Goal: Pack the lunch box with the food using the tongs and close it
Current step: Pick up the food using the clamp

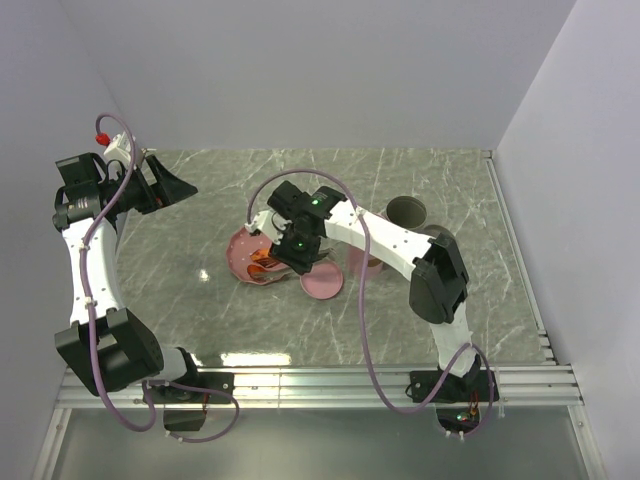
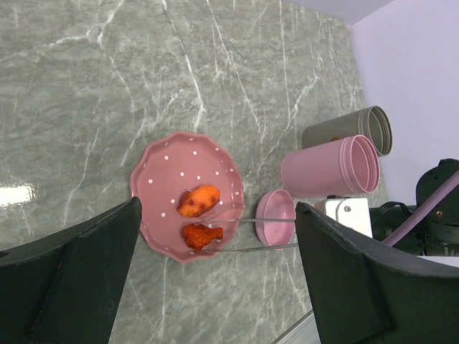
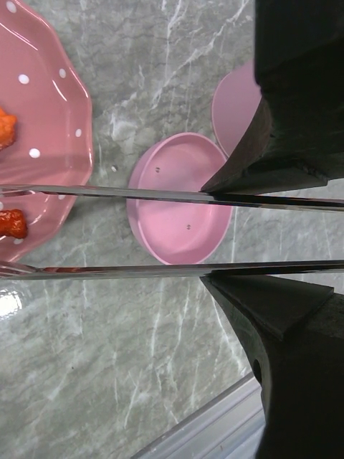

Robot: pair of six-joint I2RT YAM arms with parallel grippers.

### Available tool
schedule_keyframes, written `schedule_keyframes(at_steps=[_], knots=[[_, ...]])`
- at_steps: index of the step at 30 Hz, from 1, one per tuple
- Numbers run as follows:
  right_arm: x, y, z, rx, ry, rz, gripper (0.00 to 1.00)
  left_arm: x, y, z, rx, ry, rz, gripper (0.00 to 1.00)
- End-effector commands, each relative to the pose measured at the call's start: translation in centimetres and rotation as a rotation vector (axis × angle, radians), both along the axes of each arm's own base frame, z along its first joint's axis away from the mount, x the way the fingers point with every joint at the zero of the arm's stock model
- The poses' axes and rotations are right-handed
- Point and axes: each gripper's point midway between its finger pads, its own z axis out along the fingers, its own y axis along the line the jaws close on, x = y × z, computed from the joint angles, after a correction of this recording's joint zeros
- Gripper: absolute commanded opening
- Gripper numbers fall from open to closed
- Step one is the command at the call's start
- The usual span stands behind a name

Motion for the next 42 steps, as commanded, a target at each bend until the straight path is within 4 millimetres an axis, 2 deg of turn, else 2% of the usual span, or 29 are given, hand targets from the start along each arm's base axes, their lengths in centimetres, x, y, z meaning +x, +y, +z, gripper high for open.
schedule_keyframes(at_steps=[1, 6, 12, 20, 29, 42], knots=[[0.3, 0.1, 2.3, 0.032, -0.033, 0.013, 0.51, -0.4, -0.2, 2.4, 0.040, -0.078, -0.014, 0.94], [0.7, 0.7, 2.4, 0.031, -0.037, 0.016, 0.51, -0.5, -0.2, 2.4, 0.038, -0.080, -0.014, 0.94], [0.7, 1.3, 1.4, 0.011, -0.022, 0.028, 0.51, -0.4, -0.2, 2.5, 0.042, -0.082, -0.016, 0.94], [0.5, 1.3, 0.9, 0.001, 0.001, 0.033, 0.51, -0.5, -0.2, 2.3, 0.044, -0.079, -0.016, 0.94], [-0.3, 1.0, 1.2, 0.004, 0.021, 0.048, 0.52, -0.4, -0.2, 2.4, 0.039, -0.080, -0.017, 0.94], [0.3, 1.7, 0.3, -0.007, 0.023, 0.037, 0.52, -0.2, -0.1, 2.6, 0.039, -0.077, -0.012, 0.94]])
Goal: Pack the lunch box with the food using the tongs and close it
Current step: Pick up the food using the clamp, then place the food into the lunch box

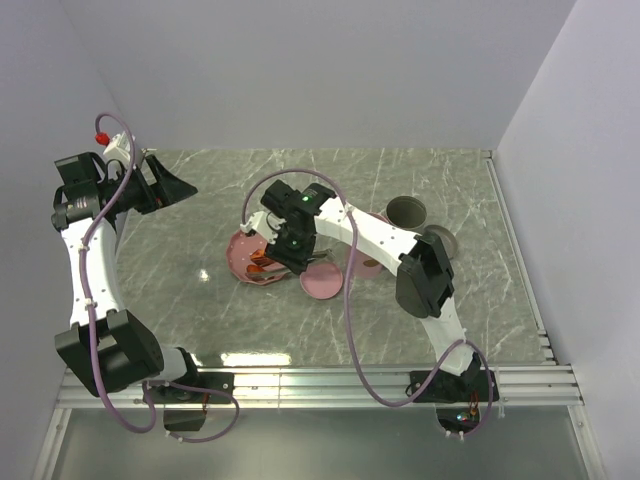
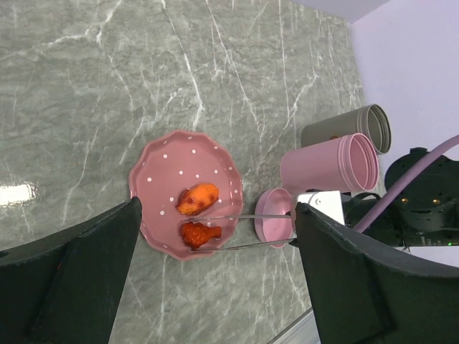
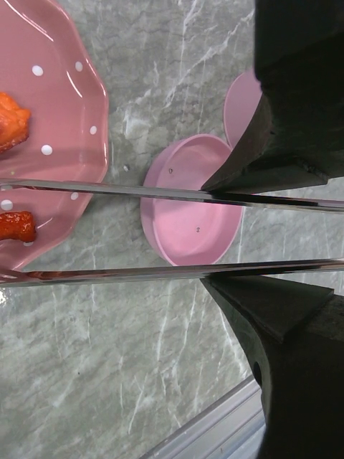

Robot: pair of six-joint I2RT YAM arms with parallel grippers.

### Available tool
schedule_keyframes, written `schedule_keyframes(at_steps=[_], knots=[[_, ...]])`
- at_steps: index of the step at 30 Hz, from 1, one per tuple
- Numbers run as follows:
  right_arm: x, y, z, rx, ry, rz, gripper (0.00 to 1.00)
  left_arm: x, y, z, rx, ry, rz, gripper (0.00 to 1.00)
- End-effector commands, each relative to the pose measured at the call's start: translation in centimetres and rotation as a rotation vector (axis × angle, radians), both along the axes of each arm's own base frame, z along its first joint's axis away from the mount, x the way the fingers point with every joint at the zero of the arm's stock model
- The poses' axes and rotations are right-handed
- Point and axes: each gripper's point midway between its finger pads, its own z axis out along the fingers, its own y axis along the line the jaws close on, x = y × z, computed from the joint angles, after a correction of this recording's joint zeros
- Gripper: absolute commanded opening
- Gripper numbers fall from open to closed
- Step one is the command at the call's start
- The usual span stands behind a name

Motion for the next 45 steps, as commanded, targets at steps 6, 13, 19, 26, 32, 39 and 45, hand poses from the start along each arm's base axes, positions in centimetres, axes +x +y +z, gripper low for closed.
schedule_keyframes(at_steps=[6, 13, 19, 26, 32, 39, 45], knots=[[-0.1, 0.6, 1.6, 0.038, -0.015, 0.009, 0.49, 0.1, 0.0, 2.6, 0.032, -0.083, -0.012, 0.94], [-0.1, 1.0, 4.3, 0.108, -0.044, -0.016, 0.43, 0.0, 0.0, 2.7, 0.037, -0.084, -0.010, 0.94], [0.2, 0.9, 7.5, 0.199, -0.066, -0.056, 0.41, 0.2, 0.1, 3.0, 0.041, -0.088, -0.010, 0.94], [0.6, 0.9, 11.1, 0.324, -0.036, -0.100, 0.39, 0.2, 0.1, 3.0, 0.034, -0.082, -0.008, 0.94], [1.8, -0.6, 15.9, 0.434, -0.071, -0.151, 0.38, 0.2, 0.0, 3.3, 0.030, -0.084, -0.007, 0.94], [3.8, -6.4, 21.3, 0.536, -0.162, -0.269, 0.39, 0.3, 0.0, 3.5, 0.023, -0.087, -0.003, 0.93], [4.1, -12.8, 25.1, 0.591, -0.280, -0.384, 0.39, 0.4, 0.3, 4.0, 0.046, -0.093, -0.001, 0.93]])
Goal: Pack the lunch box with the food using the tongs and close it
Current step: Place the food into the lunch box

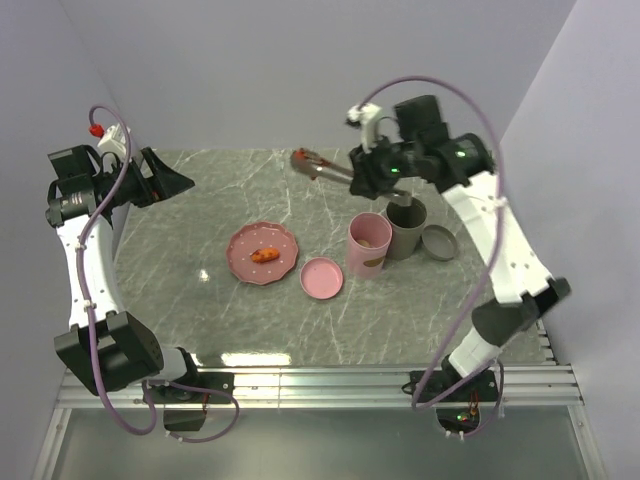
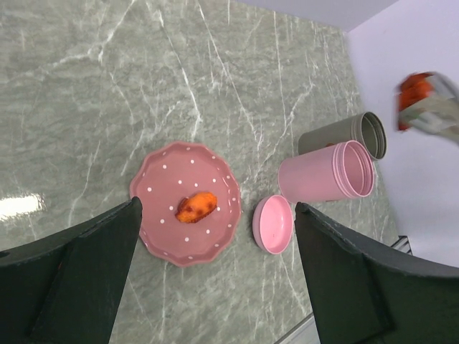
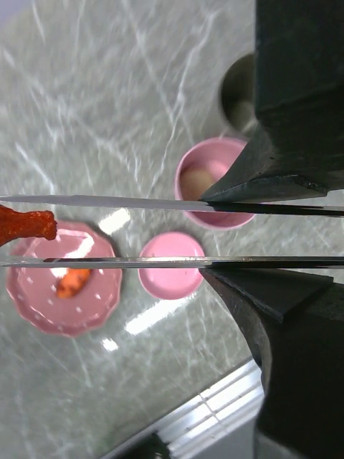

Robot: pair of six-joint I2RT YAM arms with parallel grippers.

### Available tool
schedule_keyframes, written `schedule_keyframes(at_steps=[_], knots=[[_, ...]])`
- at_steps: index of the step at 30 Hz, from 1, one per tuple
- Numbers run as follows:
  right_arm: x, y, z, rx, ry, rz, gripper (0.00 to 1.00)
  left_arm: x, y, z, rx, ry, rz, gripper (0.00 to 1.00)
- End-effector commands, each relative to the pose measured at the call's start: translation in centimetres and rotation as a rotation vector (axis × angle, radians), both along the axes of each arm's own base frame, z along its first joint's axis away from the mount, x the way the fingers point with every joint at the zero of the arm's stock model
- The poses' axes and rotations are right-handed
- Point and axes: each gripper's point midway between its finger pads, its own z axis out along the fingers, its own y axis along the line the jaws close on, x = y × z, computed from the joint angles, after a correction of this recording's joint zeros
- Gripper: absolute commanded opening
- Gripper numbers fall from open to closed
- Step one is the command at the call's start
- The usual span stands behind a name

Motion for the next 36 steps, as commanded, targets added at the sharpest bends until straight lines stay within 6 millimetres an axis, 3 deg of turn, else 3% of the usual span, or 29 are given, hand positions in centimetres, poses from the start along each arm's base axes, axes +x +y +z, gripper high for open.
schedule_keyframes(at_steps=[1, 10, 11, 15, 19, 27, 36], knots=[[-0.7, -3.6, 3.6, 0.068, -0.089, -0.070, 0.39, 0.2, 0.1, 2.3, 0.035, -0.065, -0.008, 0.93], [-1.4, -12.2, 0.5, 0.020, -0.054, -0.273, 0.39, 0.2, -0.2, 2.2, 0.008, -0.068, -0.020, 0.93], [-1.2, -13.9, -0.5, 0.004, -0.037, -0.318, 0.39, 0.2, -0.2, 2.1, 0.009, -0.066, -0.021, 0.93], [-1.1, -17.6, -2.2, -0.028, -0.016, -0.401, 0.39, 0.2, -0.3, 1.9, 0.010, -0.067, -0.029, 0.93], [-1.0, -20.0, -4.7, -0.052, 0.036, -0.452, 0.39, 0.2, -0.4, 1.8, 0.003, -0.068, -0.034, 0.93], [-0.5, -20.6, -6.2, -0.056, 0.078, -0.460, 0.40, 0.2, -0.3, 1.6, 0.009, -0.065, -0.032, 0.93], [-1.3, -21.2, -7.1, -0.092, 0.087, -0.471, 0.43, 0.5, -0.2, 1.6, 0.000, -0.063, -0.032, 0.93]])
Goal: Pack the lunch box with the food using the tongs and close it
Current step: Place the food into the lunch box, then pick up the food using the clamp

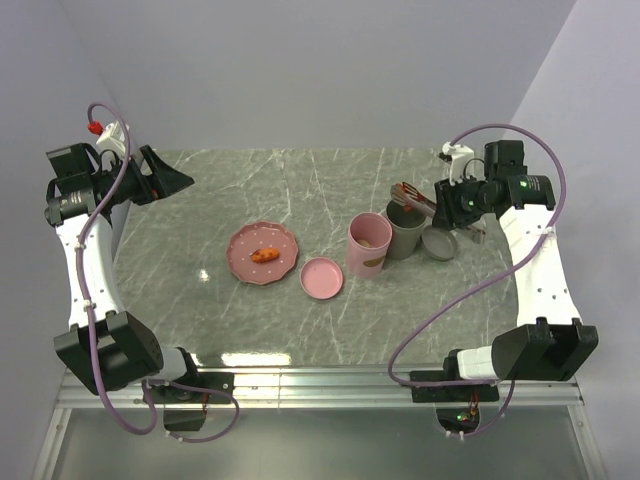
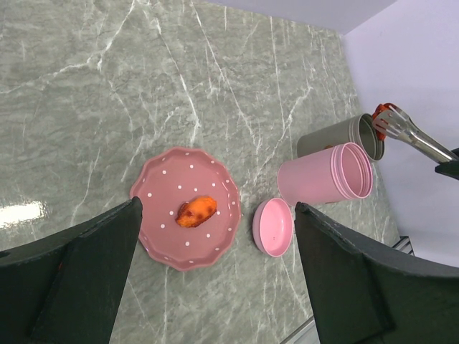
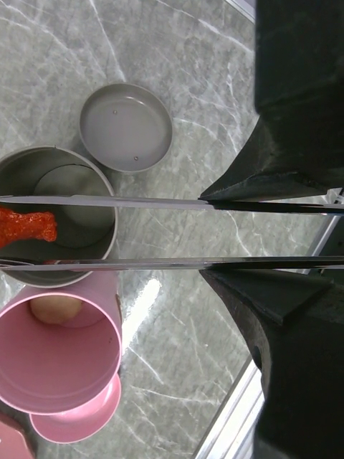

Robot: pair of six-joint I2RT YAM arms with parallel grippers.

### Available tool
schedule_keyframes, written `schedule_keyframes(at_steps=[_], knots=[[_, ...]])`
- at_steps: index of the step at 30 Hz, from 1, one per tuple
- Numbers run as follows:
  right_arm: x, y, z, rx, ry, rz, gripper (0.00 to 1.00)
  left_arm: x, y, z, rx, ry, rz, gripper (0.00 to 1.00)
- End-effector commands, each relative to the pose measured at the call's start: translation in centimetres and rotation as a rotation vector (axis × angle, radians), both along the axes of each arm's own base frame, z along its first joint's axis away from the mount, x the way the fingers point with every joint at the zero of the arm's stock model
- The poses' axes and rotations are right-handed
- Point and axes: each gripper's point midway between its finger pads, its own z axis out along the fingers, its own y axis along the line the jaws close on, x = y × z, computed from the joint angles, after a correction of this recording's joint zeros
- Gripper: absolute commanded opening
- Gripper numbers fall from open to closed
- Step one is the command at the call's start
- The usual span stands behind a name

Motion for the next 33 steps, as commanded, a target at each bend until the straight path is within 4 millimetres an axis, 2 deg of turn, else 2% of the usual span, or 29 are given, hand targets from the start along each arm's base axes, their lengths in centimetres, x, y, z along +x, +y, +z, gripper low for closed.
schedule_keyframes(at_steps=[1, 8, 13, 15, 17, 18, 21, 22, 24, 25, 27, 28, 31, 32, 33], knots=[[0.2, -0.2, 1.3, -0.014, -0.076, 0.008, 0.44, 0.2, -0.4, 0.7, -0.007, -0.038, -0.029, 0.93], [0.1, -0.2, 2.3, -0.013, -0.090, 0.008, 0.53, 0.2, -0.3, 0.8, -0.005, -0.038, -0.027, 0.93], [0.3, 0.1, 3.5, -0.002, -0.105, 0.022, 0.53, 0.2, -0.3, 0.9, -0.003, -0.040, -0.030, 0.93], [0.4, 1.3, 5.0, 0.034, -0.136, 0.056, 0.54, 0.2, -0.4, 1.0, -0.005, -0.041, -0.030, 0.93], [0.5, 2.3, 5.6, 0.052, -0.135, 0.089, 0.54, 0.2, -0.4, 1.0, -0.009, -0.039, -0.033, 0.93], [0.4, 3.9, 6.4, 0.059, -0.153, 0.132, 0.54, 0.3, -0.4, 1.1, -0.010, -0.040, -0.035, 0.93], [0.9, 6.1, 7.1, 0.055, -0.177, 0.187, 0.54, 0.3, -0.4, 1.0, -0.010, -0.039, -0.035, 0.93], [0.9, 7.8, 7.0, 0.057, -0.173, 0.233, 0.54, 0.3, -0.4, 1.0, -0.012, -0.038, -0.036, 0.93], [0.9, 9.7, 7.2, 0.062, -0.173, 0.278, 0.54, 0.2, -0.5, 1.0, -0.010, -0.038, -0.038, 0.93], [0.8, 11.5, 6.8, 0.062, -0.163, 0.328, 0.54, 0.2, -0.4, 0.9, -0.007, -0.037, -0.039, 0.94], [1.0, 13.2, 6.3, 0.053, -0.154, 0.365, 0.54, 0.0, -0.5, 0.8, -0.005, -0.036, -0.042, 0.95], [0.5, 15.1, 6.2, 0.052, -0.158, 0.415, 0.54, 0.0, -0.5, 0.8, -0.001, -0.038, -0.042, 0.98], [0.8, 17.7, 5.0, 0.035, -0.149, 0.476, 0.55, -0.1, -0.4, 0.6, 0.003, -0.034, -0.039, 1.00], [0.2, 19.3, 4.8, 0.031, -0.150, 0.524, 0.55, -0.1, -0.4, 0.5, 0.003, -0.033, -0.037, 0.99], [0.4, 20.2, 3.8, 0.023, -0.126, 0.545, 0.55, -0.1, -0.4, 0.5, 0.001, -0.032, -0.040, 0.99]])
